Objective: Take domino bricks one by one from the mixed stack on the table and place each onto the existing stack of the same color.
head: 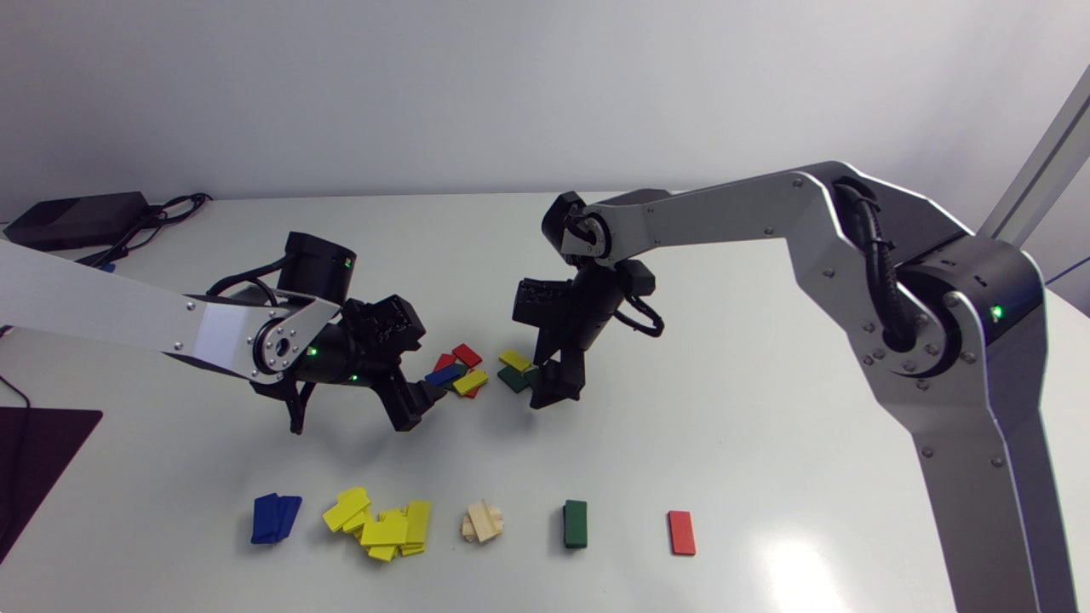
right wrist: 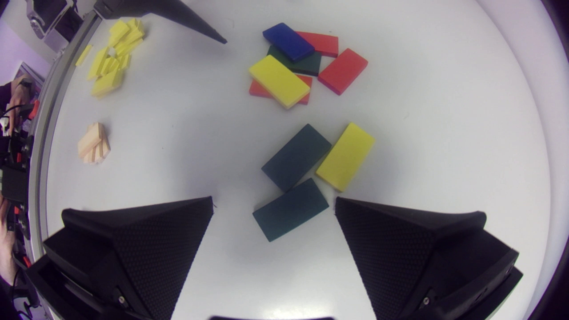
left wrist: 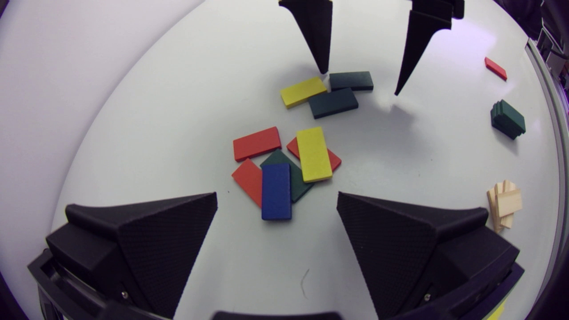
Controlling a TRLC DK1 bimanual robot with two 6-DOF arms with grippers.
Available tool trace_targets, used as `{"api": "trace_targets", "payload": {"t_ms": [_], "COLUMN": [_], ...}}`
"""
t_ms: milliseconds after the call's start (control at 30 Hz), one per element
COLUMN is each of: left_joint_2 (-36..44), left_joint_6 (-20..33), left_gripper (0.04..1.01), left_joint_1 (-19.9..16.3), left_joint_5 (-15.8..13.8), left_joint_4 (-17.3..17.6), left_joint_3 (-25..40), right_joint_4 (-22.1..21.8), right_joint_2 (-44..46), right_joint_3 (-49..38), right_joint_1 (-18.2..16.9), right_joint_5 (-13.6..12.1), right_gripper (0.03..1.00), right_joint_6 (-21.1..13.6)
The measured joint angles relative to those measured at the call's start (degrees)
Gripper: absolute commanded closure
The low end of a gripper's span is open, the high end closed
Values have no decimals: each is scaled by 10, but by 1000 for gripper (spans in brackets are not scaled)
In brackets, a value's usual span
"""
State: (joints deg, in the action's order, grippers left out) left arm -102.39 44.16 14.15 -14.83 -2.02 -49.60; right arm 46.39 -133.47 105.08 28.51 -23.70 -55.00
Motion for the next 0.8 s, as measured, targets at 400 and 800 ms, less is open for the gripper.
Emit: {"api": "trace_targets", "payload": {"t_ms": [400,800], "left_joint_2": [0,4], "left_joint_6": [0,0], "left_gripper": [87,87], "left_joint_1": [0,0], "left_joint_5": [-4,-5], "left_joint_4": [3,3], "left_joint_3": [7,14], "right_joint_4": [51,59], "right_joint_2": [-10,-6], "right_joint_3": [26,12], "right_joint_1": [0,5], "right_joint_5": [1,1], "right_gripper": [70,70], "right_joint_6": [-17,-30]}}
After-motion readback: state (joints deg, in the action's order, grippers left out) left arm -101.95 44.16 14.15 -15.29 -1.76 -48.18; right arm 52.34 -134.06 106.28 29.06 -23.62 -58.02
